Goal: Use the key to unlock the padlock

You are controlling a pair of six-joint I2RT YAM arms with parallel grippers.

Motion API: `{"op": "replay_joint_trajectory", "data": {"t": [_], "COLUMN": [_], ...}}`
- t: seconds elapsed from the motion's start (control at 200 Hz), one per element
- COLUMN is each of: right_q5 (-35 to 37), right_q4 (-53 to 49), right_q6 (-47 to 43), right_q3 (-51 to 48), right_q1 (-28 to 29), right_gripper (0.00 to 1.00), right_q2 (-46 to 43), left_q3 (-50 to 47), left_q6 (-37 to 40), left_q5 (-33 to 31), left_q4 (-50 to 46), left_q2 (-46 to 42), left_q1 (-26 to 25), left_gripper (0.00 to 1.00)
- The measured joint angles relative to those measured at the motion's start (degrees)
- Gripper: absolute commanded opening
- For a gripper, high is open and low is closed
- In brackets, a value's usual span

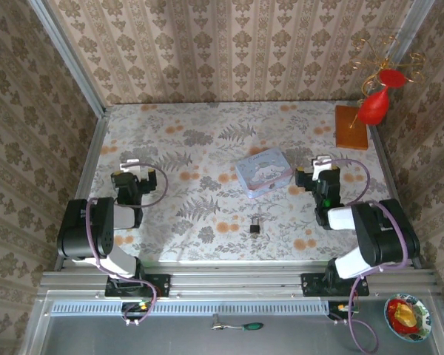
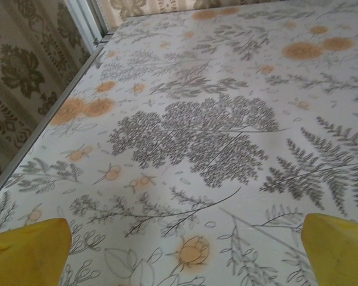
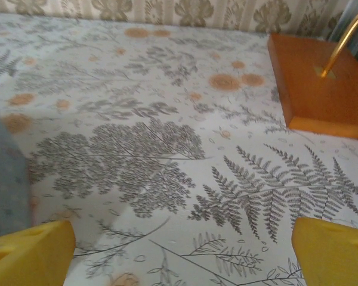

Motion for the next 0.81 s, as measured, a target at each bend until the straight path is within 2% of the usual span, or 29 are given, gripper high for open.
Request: {"op": "replay_joint_trajectory", "data": {"t": [0.12, 0.155, 0.315, 0.805], "right_q5": [-4.0, -4.5, -6.5, -6.9], "right_q4": [-1.6, -1.6, -1.8, -2.2], "right_q6": [1.5, 1.7, 2.1, 2.3], "right_q3": [2.2, 2.6, 3.2, 3.2], "right_q1": [-2.4, -2.7, -2.8, -2.8], "right_gripper": [0.97, 1.00, 1.00, 1.00], "right_q2": [0.7, 0.7, 0.7, 0.7], "left_q3": [0.1, 0.1, 0.1, 0.1], "left_q6": [-0.2, -0.2, -0.2, -0.2], "left_q5": [-0.7, -1.0, -1.6, -2.4], "left_q4": [0.4, 0.4, 0.6, 0.6], "left_q2": [0.0, 0.0, 0.0, 0.0], "left_q1": [-0.6, -0.7, -0.7, -0.7], "left_gripper": [1.00, 1.00, 1.00, 1.00]}}
